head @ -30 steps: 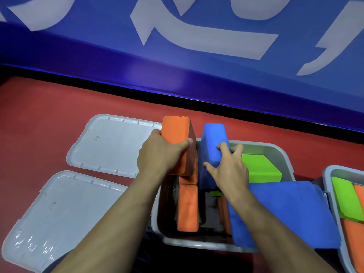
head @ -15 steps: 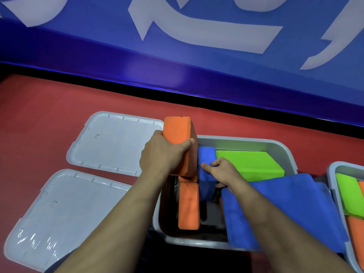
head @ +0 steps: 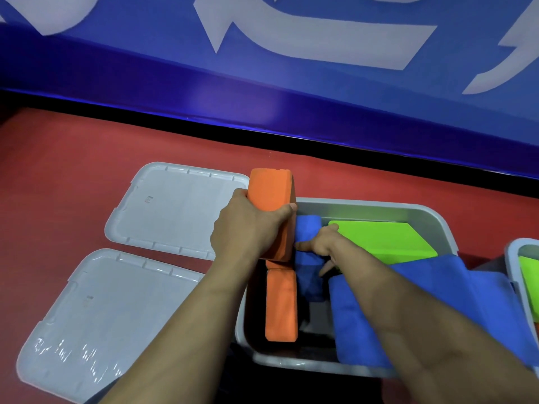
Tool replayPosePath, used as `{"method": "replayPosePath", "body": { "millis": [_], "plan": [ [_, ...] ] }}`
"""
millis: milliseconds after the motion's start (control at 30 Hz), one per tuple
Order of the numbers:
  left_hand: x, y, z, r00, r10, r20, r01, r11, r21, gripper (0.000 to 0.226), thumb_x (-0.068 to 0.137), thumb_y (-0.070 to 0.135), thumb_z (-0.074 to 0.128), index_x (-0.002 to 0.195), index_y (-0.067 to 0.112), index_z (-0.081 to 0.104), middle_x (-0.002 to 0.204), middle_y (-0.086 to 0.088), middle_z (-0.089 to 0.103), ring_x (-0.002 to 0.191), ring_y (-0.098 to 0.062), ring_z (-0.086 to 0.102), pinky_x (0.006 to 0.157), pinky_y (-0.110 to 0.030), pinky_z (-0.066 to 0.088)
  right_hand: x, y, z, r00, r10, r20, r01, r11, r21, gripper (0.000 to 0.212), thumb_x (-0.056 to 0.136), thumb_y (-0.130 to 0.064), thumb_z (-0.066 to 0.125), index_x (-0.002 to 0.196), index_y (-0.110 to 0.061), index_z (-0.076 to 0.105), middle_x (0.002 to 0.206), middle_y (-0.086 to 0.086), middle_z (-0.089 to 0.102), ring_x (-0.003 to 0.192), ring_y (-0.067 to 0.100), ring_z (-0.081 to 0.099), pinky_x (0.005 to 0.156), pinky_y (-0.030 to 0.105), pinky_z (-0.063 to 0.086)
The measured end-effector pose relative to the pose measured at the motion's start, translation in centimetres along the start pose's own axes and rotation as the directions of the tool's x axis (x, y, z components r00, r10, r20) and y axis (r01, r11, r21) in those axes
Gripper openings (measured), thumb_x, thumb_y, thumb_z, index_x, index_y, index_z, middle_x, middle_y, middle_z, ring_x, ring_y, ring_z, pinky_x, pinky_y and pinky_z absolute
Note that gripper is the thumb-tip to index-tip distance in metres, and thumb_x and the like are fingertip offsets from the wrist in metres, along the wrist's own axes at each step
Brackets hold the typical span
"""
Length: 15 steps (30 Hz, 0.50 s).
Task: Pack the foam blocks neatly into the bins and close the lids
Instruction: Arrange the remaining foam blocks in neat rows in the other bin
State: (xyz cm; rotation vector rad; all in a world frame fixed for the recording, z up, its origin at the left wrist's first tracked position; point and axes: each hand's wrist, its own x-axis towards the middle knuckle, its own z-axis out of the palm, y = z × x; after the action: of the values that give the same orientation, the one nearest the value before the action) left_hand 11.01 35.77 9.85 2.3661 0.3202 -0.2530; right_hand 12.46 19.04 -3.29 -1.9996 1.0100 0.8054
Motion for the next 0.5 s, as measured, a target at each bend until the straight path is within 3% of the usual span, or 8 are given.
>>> {"method": "replayPosePath", "body": {
  "millis": [67,133,233,500],
  "plan": [
    [0.1,-0.2,0.0,1.000,-0.009,0.004,0.009,1.000,-0.008,0.074,0.071,0.071,0.074,0.125,0.025,0.053,0.100,0.008,0.054,0.092,-0.024,0.056,0.079,-0.038,0.049,0.0,0.4,0.6,0.999,0.038,0.014,-0.040,0.987,0.159,0.124,0.072,-0.032,0.091,0.151,-0.014,-0.002,0.126,0.031,0.052,0.072,0.044,0.062,0.079,0.065,0.057],
    [0.2,-0.3,-0.1,1.000,-0.014,0.011,0.014,1.000,-0.015,0.075,0.071,0.072,0.074,0.125,0.024,0.053,0.101,0.007,0.055,0.097,-0.027,0.061,0.083,-0.040,0.052,0.1,1.3,1.3,1.000,0.023,0.013,-0.025,0.971,0.239,0.113,0.076,-0.025,0.089,0.151,-0.009,0.006,0.142,0.026,0.046,0.093,0.047,0.061,0.082,0.066,0.055],
    [0.2,-0.4,-0.2,1.000,-0.009,0.012,0.009,1.000,-0.008,0.076,0.070,0.072,0.074,0.125,0.024,0.053,0.102,0.006,0.057,0.102,-0.029,0.064,0.084,-0.041,0.053,0.3,2.3,1.9,0.999,-0.034,-0.030,0.041,0.964,0.263,0.080,0.079,-0.020,0.087,0.140,-0.002,0.038,0.139,0.020,0.049,0.110,0.045,0.056,0.078,0.066,0.056],
    [0.5,-0.7,-0.5,0.999,-0.032,0.016,0.033,0.999,-0.035,0.082,0.070,0.074,0.074,0.129,0.021,0.052,0.103,0.005,0.055,0.100,-0.029,0.061,0.082,-0.040,0.051,1.2,3.2,2.7,0.990,-0.042,-0.135,0.096,0.901,0.422,0.063,0.084,-0.009,0.079,0.137,-0.011,0.046,0.132,0.013,0.057,0.113,0.039,0.059,0.079,0.063,0.057]
  ]
}}
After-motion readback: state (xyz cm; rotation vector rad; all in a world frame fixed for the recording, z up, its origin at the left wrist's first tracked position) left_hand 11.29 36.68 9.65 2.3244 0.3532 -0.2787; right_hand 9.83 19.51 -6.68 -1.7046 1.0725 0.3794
